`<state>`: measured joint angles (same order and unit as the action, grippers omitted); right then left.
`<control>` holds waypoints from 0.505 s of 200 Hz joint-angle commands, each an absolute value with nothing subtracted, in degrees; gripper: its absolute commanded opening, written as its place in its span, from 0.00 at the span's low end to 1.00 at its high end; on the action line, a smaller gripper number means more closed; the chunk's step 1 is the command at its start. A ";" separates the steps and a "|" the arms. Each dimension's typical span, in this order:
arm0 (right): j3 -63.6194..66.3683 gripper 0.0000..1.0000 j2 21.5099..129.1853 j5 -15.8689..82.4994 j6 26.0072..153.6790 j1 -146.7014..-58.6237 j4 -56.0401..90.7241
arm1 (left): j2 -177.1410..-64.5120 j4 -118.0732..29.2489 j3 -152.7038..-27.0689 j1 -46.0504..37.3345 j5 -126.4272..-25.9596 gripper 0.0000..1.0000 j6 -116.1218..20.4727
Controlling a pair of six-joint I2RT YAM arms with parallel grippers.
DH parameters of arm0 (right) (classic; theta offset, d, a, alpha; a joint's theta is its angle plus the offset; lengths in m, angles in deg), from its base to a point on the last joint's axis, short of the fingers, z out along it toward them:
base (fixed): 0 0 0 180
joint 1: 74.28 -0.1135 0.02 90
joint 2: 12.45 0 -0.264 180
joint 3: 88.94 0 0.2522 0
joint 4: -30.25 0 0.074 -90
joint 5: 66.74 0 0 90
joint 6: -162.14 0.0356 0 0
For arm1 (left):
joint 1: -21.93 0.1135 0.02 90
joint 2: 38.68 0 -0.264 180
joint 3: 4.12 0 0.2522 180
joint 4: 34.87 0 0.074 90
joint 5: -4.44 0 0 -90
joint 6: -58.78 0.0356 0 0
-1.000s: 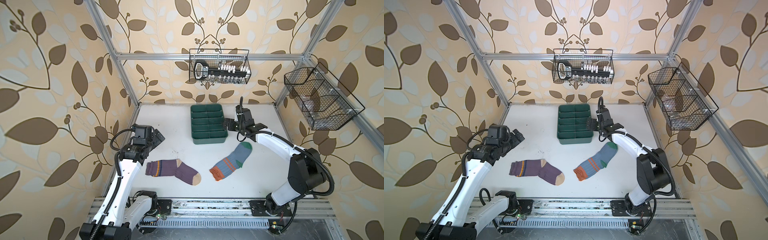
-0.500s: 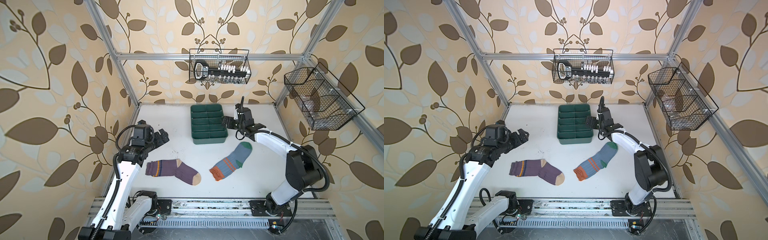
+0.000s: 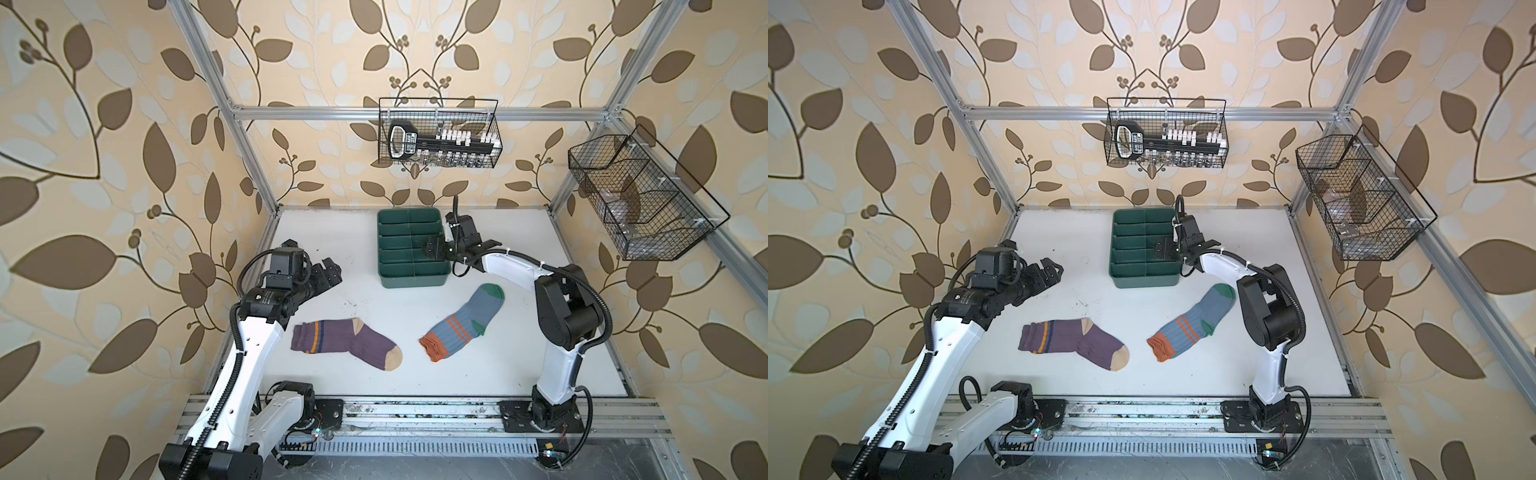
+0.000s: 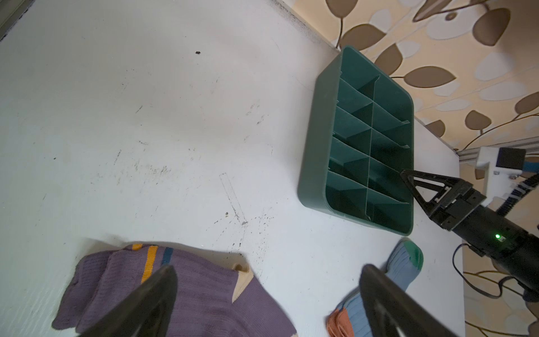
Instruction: Roll the socks
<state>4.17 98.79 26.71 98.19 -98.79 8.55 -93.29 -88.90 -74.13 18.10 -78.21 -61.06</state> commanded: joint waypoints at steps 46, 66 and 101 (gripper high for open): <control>15.04 0.90 106.55 24.94 98.49 -105.65 4.38 | -92.65 -87.84 -74.01 17.37 -77.48 0.99 -59.44; 17.05 0.90 108.09 24.69 99.54 -107.42 4.30 | -92.65 -87.81 -74.05 17.27 -77.44 0.99 -59.35; 20.14 0.91 110.44 24.01 100.71 -109.93 3.75 | -92.48 -87.74 -74.05 17.10 -77.39 0.99 -59.31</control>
